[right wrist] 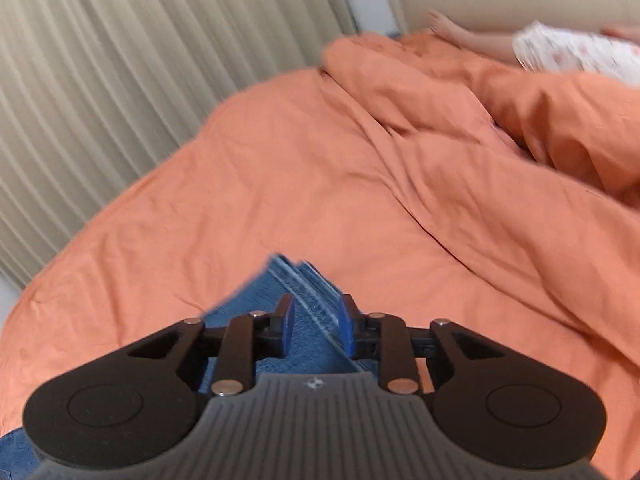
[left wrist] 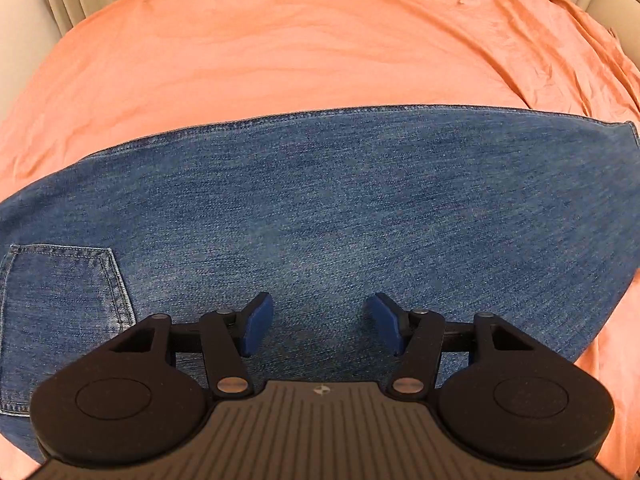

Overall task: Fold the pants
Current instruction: 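Lift the held hem off the bed with the right gripper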

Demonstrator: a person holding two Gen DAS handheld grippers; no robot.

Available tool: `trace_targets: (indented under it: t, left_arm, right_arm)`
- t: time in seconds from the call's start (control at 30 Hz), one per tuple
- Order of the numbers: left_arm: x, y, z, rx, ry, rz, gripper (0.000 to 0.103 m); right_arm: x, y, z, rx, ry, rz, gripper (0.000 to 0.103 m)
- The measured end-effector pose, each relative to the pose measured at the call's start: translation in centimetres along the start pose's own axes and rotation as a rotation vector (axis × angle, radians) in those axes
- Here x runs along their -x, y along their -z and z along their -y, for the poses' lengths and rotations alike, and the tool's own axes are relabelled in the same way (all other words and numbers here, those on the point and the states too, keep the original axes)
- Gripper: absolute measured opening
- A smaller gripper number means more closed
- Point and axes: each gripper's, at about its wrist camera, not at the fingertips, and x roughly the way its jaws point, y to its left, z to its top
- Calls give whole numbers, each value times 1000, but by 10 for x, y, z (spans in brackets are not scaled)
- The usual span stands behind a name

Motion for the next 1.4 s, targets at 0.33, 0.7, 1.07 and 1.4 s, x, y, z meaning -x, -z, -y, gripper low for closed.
trace_targets:
  t: [0.33, 0.7, 1.07, 1.4]
  left_arm:
    - [3, 2, 0, -4, 7, 2, 68]
    - [11, 1, -3, 11, 25, 25, 68]
    - [14, 5, -4, 14, 72, 50, 68]
    - [27, -16, -31, 43, 16, 93, 68]
  right_arm:
    - [-22, 35, 40, -195, -59, -112, 21]
    - [-5, 11, 30, -244, -143, -6, 0]
    - [-26, 26, 47, -128, 36, -65, 0]
    - [-10, -6, 20, 87, 51, -44, 25]
